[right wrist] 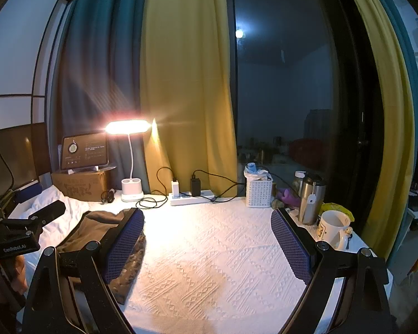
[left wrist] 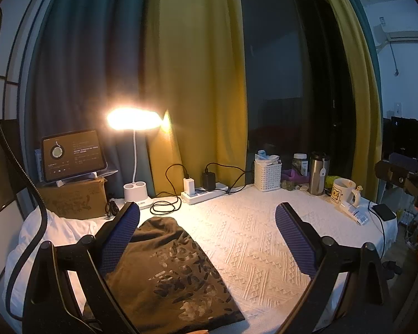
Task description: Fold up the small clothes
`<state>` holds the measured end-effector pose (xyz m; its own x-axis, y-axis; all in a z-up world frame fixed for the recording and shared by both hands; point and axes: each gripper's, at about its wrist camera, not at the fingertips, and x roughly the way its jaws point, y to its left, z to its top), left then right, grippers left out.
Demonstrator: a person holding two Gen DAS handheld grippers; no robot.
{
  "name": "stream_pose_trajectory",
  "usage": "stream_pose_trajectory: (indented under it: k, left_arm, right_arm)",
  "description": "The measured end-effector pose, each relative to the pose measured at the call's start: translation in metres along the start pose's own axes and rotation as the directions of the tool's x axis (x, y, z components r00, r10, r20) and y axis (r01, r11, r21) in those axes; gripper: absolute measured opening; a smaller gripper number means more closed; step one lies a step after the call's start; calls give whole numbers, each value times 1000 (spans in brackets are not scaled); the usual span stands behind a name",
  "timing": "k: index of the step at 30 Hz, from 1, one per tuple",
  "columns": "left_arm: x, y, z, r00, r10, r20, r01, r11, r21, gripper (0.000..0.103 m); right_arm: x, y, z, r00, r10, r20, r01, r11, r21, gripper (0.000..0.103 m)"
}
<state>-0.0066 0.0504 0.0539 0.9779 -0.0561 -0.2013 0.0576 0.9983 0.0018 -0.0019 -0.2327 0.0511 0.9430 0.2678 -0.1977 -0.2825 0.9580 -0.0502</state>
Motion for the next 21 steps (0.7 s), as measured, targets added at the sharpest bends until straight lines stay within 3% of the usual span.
stream_pose_trajectory:
  k: [21]
  left_arm:
    - [-2, 7, -1, 1000, 23, -8, -23, 1000, -18, 98]
  right_arm:
    - [3, 0, -5, 1000, 7, -9, -7, 1000, -2, 94]
